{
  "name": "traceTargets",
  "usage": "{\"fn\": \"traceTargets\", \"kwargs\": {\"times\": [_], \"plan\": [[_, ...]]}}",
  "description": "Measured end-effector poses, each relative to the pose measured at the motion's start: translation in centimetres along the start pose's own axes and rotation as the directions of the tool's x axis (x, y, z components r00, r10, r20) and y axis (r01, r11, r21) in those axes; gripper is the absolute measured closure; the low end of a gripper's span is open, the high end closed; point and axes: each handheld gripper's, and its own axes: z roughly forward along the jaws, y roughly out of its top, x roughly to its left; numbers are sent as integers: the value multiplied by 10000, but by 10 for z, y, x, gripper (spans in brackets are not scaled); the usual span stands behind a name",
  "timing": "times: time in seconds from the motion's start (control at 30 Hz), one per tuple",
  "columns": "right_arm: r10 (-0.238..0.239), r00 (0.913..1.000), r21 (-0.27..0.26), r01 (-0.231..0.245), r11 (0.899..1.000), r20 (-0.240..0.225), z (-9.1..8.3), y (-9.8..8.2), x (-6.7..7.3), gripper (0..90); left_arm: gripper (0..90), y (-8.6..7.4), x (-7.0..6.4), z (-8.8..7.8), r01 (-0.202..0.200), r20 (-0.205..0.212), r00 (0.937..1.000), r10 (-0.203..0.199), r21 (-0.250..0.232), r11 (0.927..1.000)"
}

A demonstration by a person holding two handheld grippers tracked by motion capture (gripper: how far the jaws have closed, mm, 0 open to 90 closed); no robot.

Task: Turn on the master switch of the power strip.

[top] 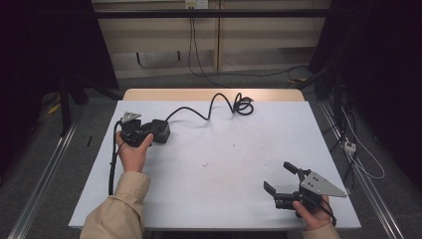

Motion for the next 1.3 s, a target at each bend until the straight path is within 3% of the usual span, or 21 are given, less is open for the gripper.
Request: {"fn": "traceTargets", "kwargs": {"times": [0.1, 0.37, 0.57, 1.03, 1.3], "plan": [[-5, 10000, 6, 5, 10000, -31, 1, 0, 1, 43, 374, -4, -3, -5, 100, 359, 9993, -90, -286, 9995], [2, 10000, 9, -2, 10000, 4, 0, 0, 0, 43, 277, -23, -3, -16, 297, 772, 9966, -280, -211, 9993], [1, 10000, 50, -1, 10000, -18, 1, 0, 1, 43, 244, -35, -9, -27, 244, 1182, 9928, -202, -336, 9991], [-2, 10000, 113, 3, 9999, -60, 1, -1, 2, 43, 169, -53, -17, -47, -380, 1461, 9883, 438, -422, 9984], [-29, 10000, 104, 30, 9999, -75, 2, -1, 3, 43, 145, -58, -20, -56, -441, 1656, 9847, 541, -637, 9970]]}}
